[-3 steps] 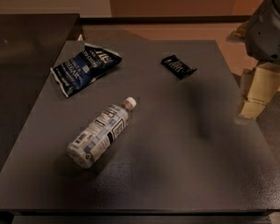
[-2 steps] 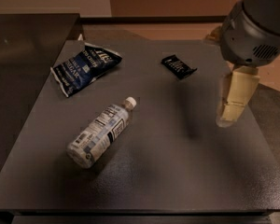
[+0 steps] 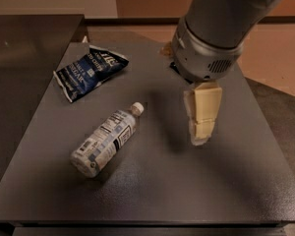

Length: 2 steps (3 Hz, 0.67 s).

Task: Pick blue plastic bottle

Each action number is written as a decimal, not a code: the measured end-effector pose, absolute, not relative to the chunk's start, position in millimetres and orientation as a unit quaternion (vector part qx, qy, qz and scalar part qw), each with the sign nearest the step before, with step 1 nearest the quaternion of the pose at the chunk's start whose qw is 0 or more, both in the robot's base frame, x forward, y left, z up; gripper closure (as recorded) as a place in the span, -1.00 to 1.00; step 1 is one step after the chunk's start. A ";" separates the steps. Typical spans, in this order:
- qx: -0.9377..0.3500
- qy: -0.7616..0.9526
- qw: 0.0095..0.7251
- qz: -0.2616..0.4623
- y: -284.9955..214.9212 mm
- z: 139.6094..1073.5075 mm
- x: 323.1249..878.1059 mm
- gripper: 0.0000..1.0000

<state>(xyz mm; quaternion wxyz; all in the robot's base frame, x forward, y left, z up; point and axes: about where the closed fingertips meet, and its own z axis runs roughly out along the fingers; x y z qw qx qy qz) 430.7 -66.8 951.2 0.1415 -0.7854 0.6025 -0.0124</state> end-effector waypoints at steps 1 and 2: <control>-0.823 0.552 0.131 -0.025 -29.6 947.8 422.6 -1.00; -0.854 0.505 0.119 -0.036 0.0 938.9 418.8 -1.00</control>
Offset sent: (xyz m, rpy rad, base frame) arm -0.0124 0.0985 -0.0359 -0.1448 -0.0172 0.3593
